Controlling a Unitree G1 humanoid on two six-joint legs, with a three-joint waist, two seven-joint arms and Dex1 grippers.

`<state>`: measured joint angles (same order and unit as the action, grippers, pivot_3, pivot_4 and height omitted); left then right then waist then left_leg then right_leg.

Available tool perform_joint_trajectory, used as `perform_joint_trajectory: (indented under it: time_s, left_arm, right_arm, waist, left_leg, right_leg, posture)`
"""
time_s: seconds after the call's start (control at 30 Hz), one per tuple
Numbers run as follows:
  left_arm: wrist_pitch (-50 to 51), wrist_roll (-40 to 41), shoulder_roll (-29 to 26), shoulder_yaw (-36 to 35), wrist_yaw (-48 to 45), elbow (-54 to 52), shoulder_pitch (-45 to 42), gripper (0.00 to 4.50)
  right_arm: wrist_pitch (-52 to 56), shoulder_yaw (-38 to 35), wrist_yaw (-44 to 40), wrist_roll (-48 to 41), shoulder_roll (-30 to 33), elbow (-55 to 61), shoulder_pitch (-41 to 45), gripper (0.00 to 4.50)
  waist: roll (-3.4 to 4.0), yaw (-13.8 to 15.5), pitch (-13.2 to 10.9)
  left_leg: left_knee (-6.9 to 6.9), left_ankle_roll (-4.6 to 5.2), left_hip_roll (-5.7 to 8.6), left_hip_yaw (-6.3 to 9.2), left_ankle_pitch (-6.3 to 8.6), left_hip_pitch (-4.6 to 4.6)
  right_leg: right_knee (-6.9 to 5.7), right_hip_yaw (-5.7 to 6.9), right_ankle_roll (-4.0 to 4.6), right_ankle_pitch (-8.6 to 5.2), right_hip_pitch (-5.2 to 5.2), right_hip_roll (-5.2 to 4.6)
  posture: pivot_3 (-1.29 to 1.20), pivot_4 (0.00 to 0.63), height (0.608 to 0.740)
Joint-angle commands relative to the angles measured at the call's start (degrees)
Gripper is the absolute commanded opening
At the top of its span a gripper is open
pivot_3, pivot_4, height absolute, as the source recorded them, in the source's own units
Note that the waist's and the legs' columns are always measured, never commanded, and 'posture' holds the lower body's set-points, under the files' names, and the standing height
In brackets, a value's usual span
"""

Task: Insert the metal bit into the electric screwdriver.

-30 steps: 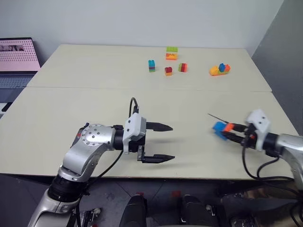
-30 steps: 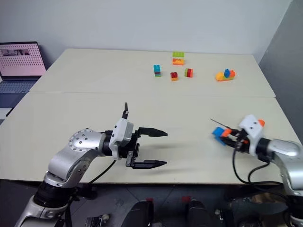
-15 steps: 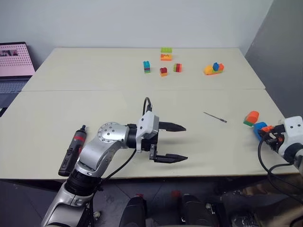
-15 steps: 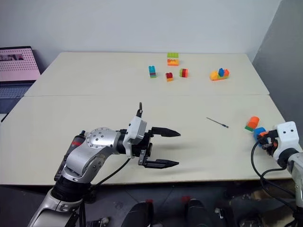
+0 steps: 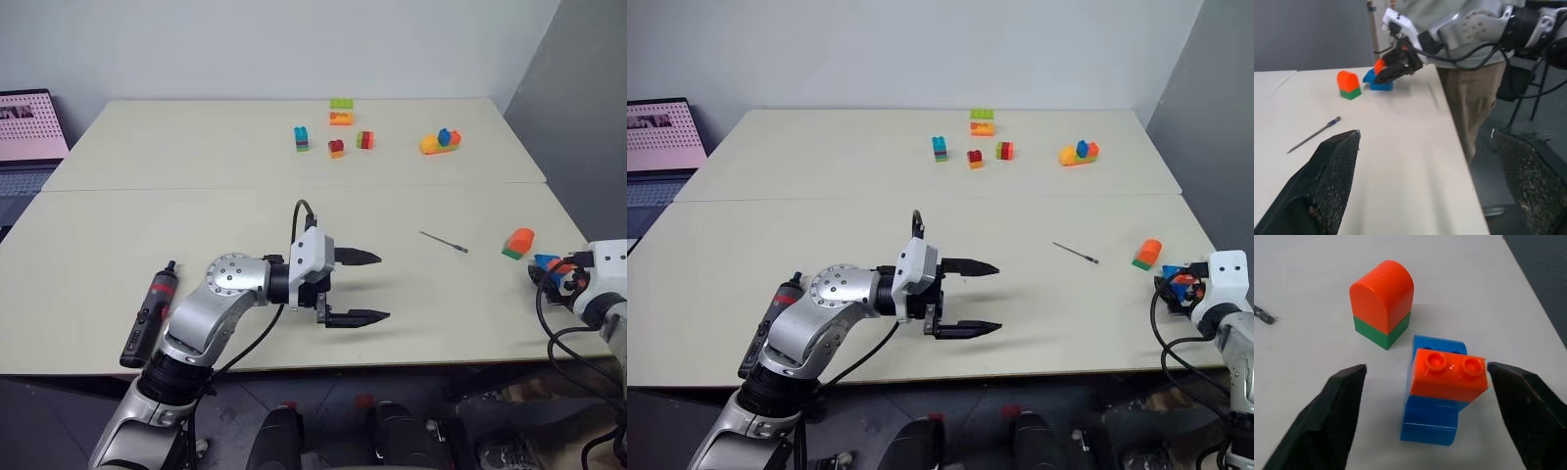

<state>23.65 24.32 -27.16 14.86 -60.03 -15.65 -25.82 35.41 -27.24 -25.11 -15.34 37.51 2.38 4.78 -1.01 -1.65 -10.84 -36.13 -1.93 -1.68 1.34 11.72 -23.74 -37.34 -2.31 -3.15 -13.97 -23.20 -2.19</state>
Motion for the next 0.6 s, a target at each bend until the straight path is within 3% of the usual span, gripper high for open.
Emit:
perform_joint_trajectory:
  time_s: [0.03,0.23,0.37,0.5,0.6]
  left_arm:
    - [5.04,-0.35,-1.44,-3.72,5.66,-2.70,-0.54,4.50]
    - [14.01,-0.64,-7.02,-8.07,11.96,-7.46,0.40,4.50]
    - [24.38,2.33,-8.61,-16.08,19.53,-9.93,-0.25,4.50]
    - [33.71,2.12,-14.98,-24.17,24.31,-15.55,2.81,4.50]
    - [37.49,3.57,-16.86,-27.92,25.69,-16.80,4.64,4.50]
  right_arm:
    - [-5.19,-4.85,-1.70,0.31,3.93,5.41,-2.42,4.47]
    - [-12.90,-6.26,-11.88,-3.36,9.67,12.63,-4.10,4.47]
    - [-18.70,-0.22,-20.37,-4.61,14.02,15.69,-0.32,4.47]
    - [-15.96,9.08,-27.63,-11.13,14.36,18.16,8.50,4.47]
    - [-14.20,13.17,-31.65,-13.83,14.63,18.52,11.71,4.47]
  waist:
    - [0.01,0.00,0.00]
    - [-0.01,-0.34,0.00]
    - [-0.04,-0.62,-0.03]
    - [-0.25,-1.09,-0.14]
    - [-0.27,-0.92,-0.15]
  left_leg:
    - [0.00,0.00,0.00,0.00,0.00,-0.01]
    - [0.02,0.00,-0.01,-0.02,0.00,0.02]
    - [0.01,0.00,-0.03,0.00,0.00,0.10]
    - [0.02,0.00,-0.05,0.01,0.00,0.12]
    - [0.05,0.00,-0.05,0.01,0.00,0.07]
  right_leg:
    - [0.00,-0.01,-0.01,0.00,-0.01,0.00]
    - [0.05,-0.04,-0.07,0.03,-0.02,0.02]
    - [0.01,-0.04,-0.08,0.04,0.00,0.05]
    - [0.02,-0.06,-0.07,0.05,0.01,0.08]
    - [0.10,-0.05,-0.07,0.05,0.01,0.07]
  posture:
    - [0.00,0.150,0.740]
    - [0.00,0.150,0.740]
    - [0.00,0.150,0.740]
    - [0.00,0.150,0.740]
    - [0.00,0.150,0.740]
